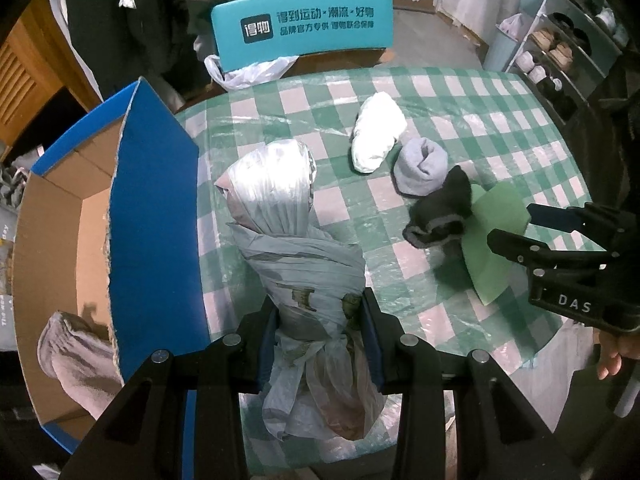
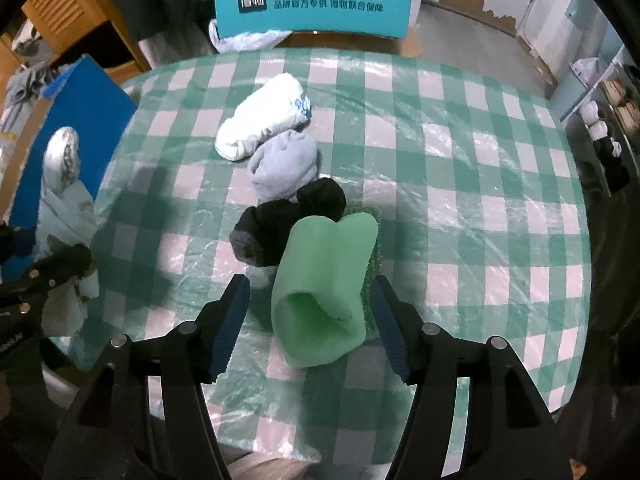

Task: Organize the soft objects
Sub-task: 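Lift the white bundle with the left gripper while the right gripper lifts the green pad, then carry the white bundle over the box with the left gripper while the right gripper carries the green pad there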

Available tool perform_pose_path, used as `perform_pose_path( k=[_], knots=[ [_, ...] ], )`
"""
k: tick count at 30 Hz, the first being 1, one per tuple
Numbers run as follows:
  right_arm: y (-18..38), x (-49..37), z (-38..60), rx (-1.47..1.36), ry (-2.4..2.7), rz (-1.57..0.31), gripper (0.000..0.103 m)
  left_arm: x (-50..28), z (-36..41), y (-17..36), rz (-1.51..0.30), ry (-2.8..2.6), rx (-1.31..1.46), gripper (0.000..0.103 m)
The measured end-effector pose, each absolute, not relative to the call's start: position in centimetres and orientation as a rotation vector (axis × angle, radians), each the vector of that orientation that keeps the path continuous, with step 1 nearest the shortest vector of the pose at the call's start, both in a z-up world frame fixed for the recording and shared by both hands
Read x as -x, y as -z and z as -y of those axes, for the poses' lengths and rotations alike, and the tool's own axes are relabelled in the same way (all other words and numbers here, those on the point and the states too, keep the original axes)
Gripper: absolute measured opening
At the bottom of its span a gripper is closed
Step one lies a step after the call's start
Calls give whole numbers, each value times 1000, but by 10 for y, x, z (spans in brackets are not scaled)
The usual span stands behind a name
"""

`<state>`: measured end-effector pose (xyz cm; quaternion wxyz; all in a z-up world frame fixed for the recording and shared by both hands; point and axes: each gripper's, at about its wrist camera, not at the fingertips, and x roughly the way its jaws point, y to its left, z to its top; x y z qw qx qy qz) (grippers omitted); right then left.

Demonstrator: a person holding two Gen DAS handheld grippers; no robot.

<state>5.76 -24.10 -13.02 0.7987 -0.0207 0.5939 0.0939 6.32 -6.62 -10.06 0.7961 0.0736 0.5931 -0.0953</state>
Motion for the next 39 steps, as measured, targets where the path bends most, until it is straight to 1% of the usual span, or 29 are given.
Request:
perform_pose_path(
  k=[9,11,12,13,14,15,17,18,39],
  knots=[
    [155,-69,242,79,-162,-1312,61,-72,63,112,-1297,199,-151,38],
    [158,-70,243,82,-160,-1315,47,-73,64,113,-1298,203,-150,38],
    [159,-71,244,85,-161,-1319,34,-73,64,113,-1299,204,-150,38],
    [161,-71,244,88,-161,-1326,25,-74,65,113,-1299,207,-151,38],
    [162,-71,245,89,-161,-1331,20,-74,65,112,-1298,209,-151,38],
    [163,-71,246,88,-163,-1335,10,-74,66,112,-1297,211,-151,38],
    [162,-71,249,85,-159,-1333,9,-74,66,111,-1296,214,-152,38],
    [160,-70,250,81,-158,-1326,5,-74,66,110,-1294,215,-152,38],
    [76,-50,236,38,-216,-1154,4,-58,59,67,-1192,200,-169,38]
  ],
)
